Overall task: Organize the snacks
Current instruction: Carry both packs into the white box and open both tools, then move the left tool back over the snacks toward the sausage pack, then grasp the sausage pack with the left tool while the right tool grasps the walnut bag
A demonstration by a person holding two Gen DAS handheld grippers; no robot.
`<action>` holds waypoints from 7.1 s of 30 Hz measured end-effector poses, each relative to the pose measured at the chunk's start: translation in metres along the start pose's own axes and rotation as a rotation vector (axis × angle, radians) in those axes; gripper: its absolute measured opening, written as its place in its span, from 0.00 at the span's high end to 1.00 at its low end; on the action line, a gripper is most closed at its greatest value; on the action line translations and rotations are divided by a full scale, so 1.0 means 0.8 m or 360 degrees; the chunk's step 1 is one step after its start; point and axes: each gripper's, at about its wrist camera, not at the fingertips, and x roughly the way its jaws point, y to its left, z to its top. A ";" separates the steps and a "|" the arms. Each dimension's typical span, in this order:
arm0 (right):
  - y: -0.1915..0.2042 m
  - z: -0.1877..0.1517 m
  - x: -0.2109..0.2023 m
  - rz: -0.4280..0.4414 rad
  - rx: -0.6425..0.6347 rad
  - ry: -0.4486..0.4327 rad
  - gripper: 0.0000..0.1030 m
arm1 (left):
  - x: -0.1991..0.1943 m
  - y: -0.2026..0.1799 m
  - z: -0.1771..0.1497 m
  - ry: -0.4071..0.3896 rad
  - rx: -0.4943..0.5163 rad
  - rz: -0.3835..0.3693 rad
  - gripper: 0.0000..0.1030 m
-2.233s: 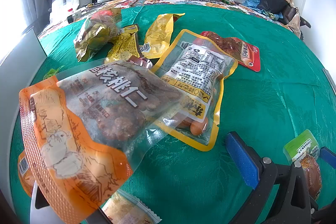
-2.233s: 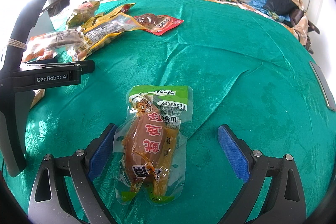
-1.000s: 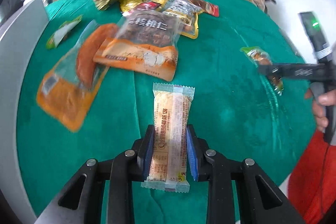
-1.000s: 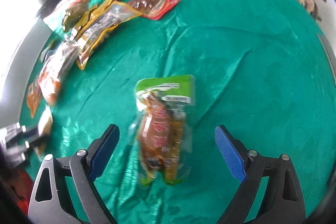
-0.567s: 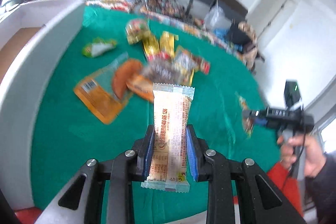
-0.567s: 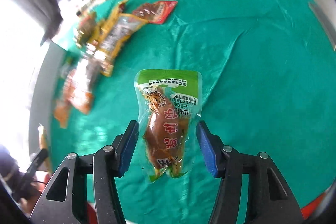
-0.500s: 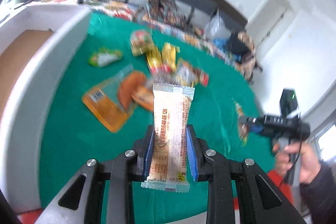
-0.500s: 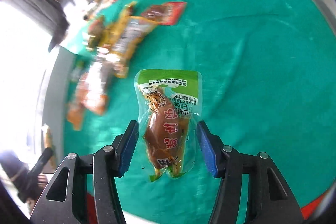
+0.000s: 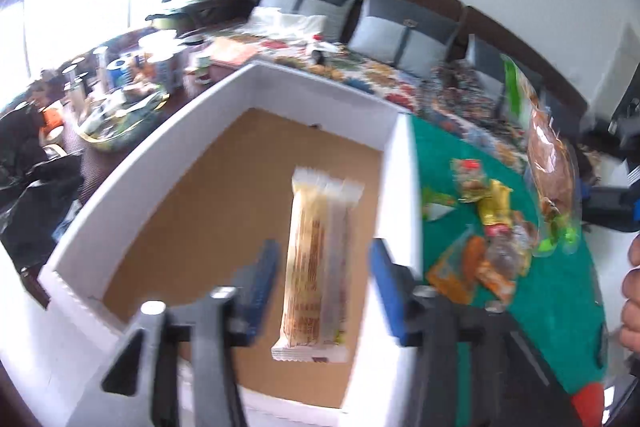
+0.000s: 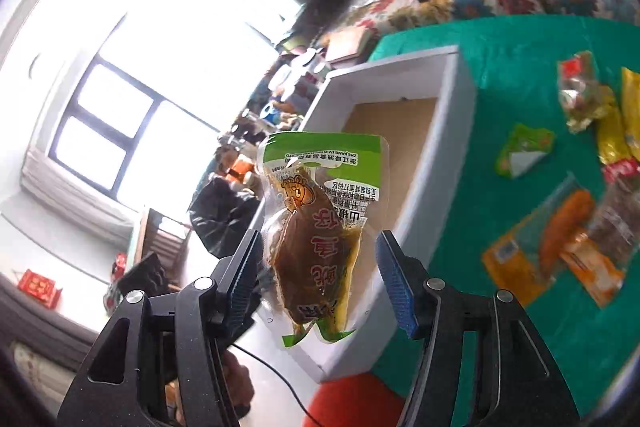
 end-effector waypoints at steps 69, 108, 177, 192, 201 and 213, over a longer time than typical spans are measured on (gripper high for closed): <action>-0.402 -0.230 -0.226 -0.1556 0.0067 -0.0368 0.15 | 0.133 -0.243 -0.075 0.0138 0.0559 0.0198 0.23; -0.401 -0.231 -0.227 -0.1543 0.0075 -0.0373 0.14 | 0.160 -0.216 -0.016 0.0020 0.0435 0.0274 0.12; -0.402 -0.232 -0.227 -0.1543 0.0079 -0.0377 0.14 | 0.318 -0.362 -0.086 0.0513 0.1062 -0.0344 0.00; -0.402 -0.232 -0.227 -0.1544 0.0078 -0.0378 0.14 | 0.307 -0.354 -0.093 0.0552 0.1108 -0.0368 0.00; -0.402 -0.232 -0.227 -0.1543 0.0078 -0.0378 0.14 | 0.263 -0.322 -0.113 0.0515 0.0988 -0.0316 0.30; -0.353 -0.103 -0.138 -0.1010 0.0496 -0.0244 0.15 | 0.192 -0.278 -0.177 0.0360 0.0676 -0.0068 0.32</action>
